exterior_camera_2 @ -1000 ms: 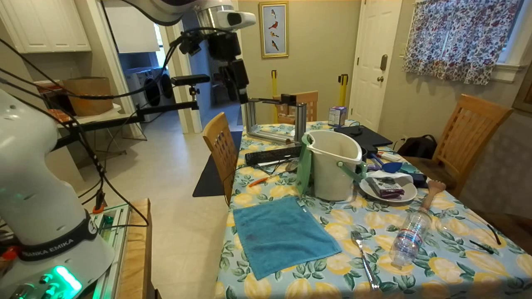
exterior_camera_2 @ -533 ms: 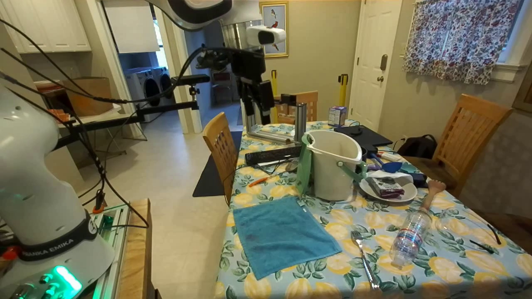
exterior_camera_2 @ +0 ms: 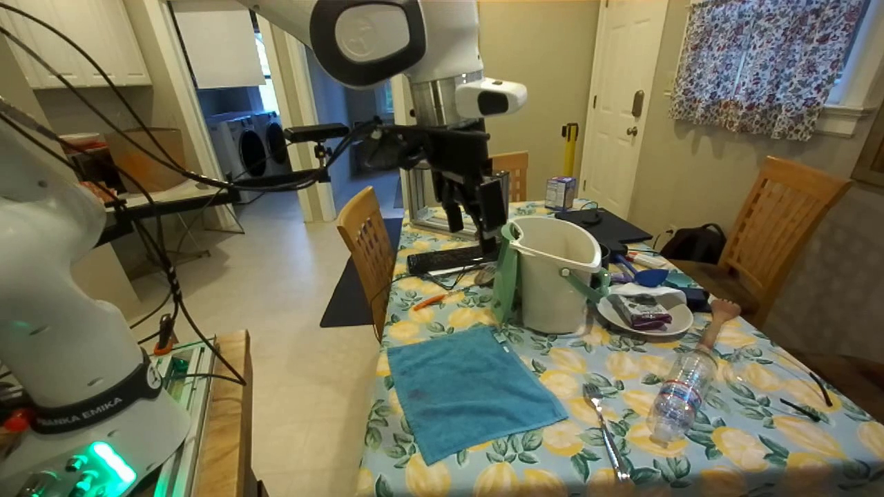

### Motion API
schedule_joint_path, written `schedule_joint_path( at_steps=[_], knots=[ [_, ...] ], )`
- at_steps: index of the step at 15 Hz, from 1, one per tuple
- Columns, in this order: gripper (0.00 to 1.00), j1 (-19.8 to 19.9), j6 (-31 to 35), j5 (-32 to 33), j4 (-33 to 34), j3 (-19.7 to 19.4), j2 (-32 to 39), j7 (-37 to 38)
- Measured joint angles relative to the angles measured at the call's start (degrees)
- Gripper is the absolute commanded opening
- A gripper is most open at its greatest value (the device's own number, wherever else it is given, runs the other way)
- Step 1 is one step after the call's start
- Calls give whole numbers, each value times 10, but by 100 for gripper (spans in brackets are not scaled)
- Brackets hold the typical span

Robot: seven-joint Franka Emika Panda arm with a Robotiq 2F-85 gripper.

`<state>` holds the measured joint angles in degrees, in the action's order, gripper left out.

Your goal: Put the silver spoon on the blue towel then fold the towel twice.

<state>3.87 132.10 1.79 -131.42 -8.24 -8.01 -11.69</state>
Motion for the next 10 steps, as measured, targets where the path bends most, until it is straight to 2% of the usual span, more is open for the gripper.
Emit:
schedule_joint_path(
  at_steps=[4, 10],
  knots=[
    [100, 0, 3, 0, 5, 1, 7, 3],
    [100, 1, 2, 3, 5, 3, 32, -51]
  ],
)
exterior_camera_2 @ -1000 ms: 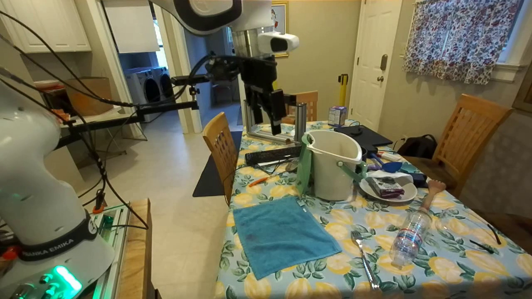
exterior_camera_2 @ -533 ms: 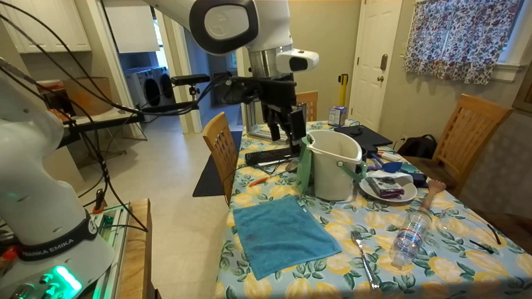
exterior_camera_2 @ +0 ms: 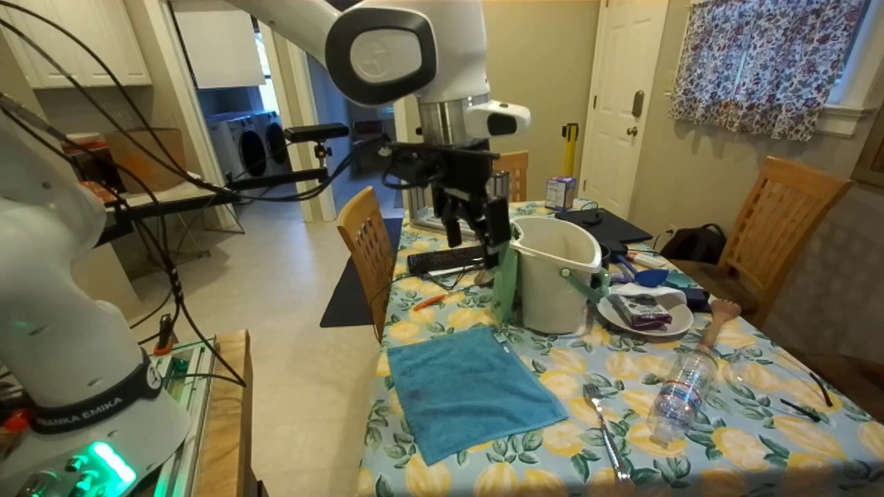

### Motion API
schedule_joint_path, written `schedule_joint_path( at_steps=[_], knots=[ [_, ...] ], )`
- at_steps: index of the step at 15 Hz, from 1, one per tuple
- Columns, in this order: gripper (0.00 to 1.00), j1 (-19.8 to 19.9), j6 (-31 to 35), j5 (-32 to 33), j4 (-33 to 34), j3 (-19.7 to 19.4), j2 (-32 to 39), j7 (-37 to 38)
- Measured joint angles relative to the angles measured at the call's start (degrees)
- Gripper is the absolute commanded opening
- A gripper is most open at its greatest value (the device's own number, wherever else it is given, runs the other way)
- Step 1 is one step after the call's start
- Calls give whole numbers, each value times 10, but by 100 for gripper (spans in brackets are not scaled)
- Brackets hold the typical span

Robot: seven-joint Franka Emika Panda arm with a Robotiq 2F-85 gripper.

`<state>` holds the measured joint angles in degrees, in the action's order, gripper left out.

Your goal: Put the silver spoon on the blue towel then fold the towel twice.

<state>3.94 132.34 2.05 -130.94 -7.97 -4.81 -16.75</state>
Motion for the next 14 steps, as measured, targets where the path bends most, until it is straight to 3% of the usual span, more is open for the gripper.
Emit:
schedule_joint_path(
  at_steps=[7, 14],
  knots=[
    [100, 23, 54, -11, 53, -4, 119, -119],
    [100, 68, 101, -66, 137, 33, 248, -185]
  ],
)
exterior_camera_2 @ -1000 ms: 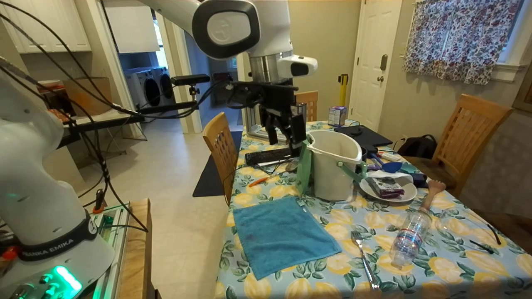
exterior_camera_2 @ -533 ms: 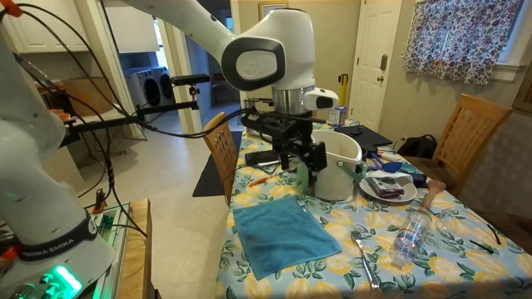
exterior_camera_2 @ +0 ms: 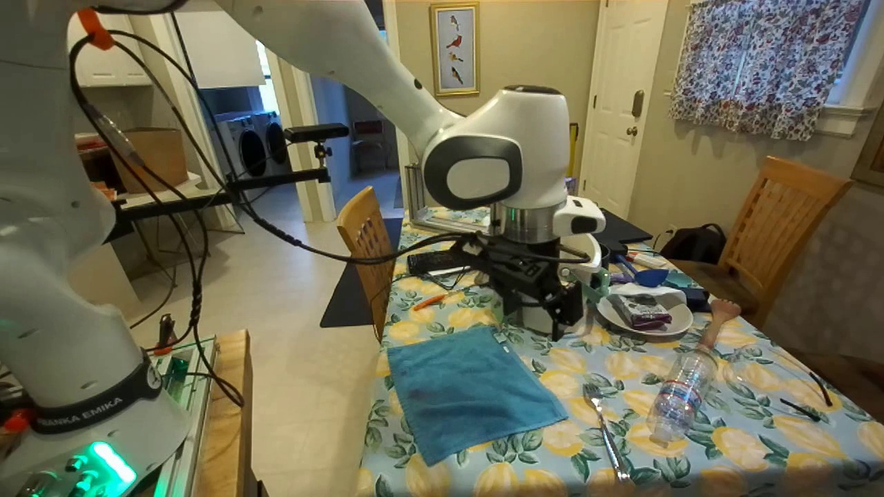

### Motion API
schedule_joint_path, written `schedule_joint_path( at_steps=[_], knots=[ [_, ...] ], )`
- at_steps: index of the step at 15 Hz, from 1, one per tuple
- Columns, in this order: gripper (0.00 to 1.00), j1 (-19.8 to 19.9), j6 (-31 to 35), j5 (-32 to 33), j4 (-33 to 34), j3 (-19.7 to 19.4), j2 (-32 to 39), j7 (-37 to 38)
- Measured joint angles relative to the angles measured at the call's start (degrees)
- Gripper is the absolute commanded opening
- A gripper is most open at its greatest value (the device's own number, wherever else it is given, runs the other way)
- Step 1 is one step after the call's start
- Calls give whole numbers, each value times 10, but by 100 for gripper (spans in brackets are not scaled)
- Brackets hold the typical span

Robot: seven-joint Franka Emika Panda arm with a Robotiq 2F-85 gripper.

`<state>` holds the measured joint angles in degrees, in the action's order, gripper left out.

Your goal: Put the silver spoon on the blue towel then fold the towel twice.

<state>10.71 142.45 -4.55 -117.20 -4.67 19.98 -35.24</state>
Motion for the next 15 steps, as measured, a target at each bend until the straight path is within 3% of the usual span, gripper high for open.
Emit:
schedule_joint_path(
  at_steps=[9, 15],
  knots=[
    [100, 5, 8, 3, 29, 4, 35, 9],
    [100, 25, 7, 7, 104, 17, 121, -27]
  ],
)
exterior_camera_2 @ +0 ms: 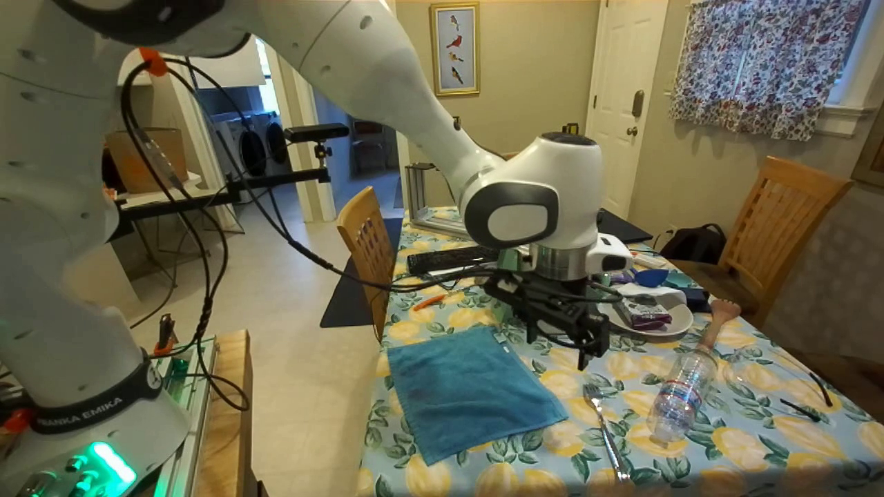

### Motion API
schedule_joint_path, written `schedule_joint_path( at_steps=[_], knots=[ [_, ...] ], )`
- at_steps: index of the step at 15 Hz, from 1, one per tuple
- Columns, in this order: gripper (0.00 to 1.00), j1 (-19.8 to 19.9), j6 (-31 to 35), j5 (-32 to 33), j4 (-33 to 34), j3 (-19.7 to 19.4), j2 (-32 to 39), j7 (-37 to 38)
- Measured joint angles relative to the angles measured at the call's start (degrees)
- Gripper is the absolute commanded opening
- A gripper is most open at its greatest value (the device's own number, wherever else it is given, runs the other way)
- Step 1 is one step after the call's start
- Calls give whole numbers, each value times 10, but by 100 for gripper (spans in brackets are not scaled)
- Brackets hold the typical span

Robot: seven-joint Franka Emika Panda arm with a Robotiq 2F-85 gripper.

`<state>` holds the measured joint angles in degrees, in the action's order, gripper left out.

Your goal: Put the silver spoon on the blue towel then fold the towel twice.

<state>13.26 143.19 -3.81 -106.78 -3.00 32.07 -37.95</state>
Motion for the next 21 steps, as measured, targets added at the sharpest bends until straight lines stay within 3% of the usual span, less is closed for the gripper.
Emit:
schedule_joint_path(
  at_steps=[4, 7, 16, 21],
  knots=[
    [100, 26, 0, 0, 62, 26, 67, -57],
    [100, 27, 0, 0, 96, 24, 101, -49],
    [100, 28, -1, 0, 107, 25, 107, -51],
    [100, 44, -1, 10, 111, 41, 117, -134]
  ],
)
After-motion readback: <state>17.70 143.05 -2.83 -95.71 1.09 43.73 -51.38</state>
